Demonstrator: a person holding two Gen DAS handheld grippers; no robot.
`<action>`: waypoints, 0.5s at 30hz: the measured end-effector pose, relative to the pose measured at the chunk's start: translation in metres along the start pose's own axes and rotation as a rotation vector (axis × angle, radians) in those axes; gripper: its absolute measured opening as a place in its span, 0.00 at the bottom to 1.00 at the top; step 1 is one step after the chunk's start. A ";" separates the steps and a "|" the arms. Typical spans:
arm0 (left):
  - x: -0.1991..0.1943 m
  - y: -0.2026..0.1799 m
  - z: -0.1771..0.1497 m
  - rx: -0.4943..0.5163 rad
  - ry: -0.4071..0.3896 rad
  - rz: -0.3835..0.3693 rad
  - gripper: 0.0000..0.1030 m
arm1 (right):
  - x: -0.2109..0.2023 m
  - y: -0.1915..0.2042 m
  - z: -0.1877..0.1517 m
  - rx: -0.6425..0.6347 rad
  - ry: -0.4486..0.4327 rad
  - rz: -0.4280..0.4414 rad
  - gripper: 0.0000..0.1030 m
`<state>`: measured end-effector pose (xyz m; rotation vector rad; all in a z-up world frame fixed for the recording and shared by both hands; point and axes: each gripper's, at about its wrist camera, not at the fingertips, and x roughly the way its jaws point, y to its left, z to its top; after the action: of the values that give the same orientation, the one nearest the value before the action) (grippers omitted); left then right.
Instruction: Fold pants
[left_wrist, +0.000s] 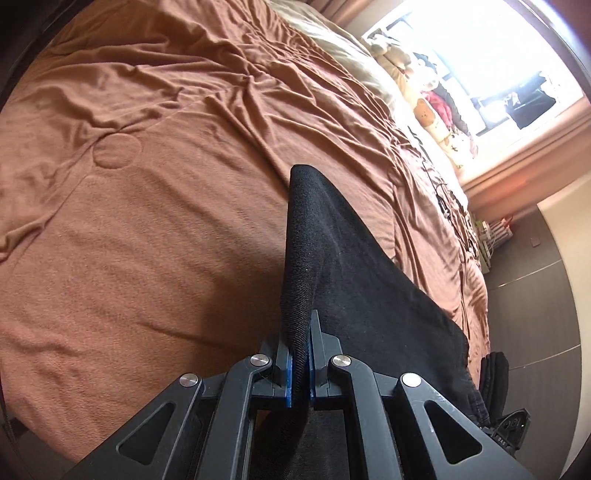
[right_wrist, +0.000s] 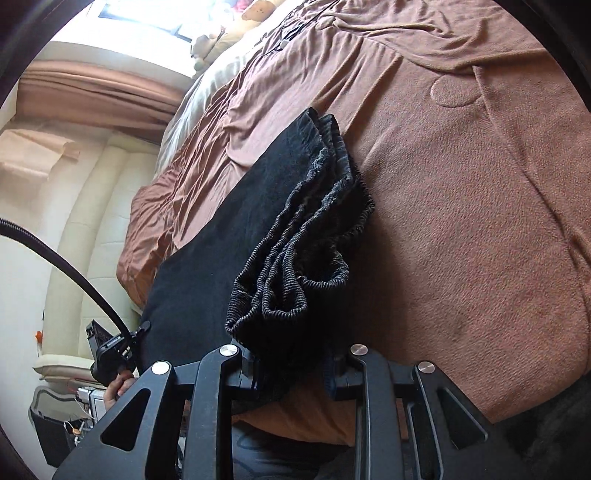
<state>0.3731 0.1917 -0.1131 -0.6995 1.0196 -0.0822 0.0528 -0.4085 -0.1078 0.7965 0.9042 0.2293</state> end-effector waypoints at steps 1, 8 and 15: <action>0.000 0.006 -0.002 -0.007 0.003 0.001 0.05 | 0.003 0.006 0.000 -0.005 -0.003 -0.007 0.21; 0.009 0.023 -0.012 -0.038 0.034 0.020 0.08 | 0.009 0.001 0.000 0.016 -0.027 -0.038 0.21; 0.021 0.038 -0.042 -0.092 0.067 0.033 0.50 | 0.020 -0.036 -0.009 0.111 0.013 0.010 0.28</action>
<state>0.3407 0.1924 -0.1642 -0.7676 1.1042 -0.0298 0.0527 -0.4194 -0.1487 0.9027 0.9317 0.1944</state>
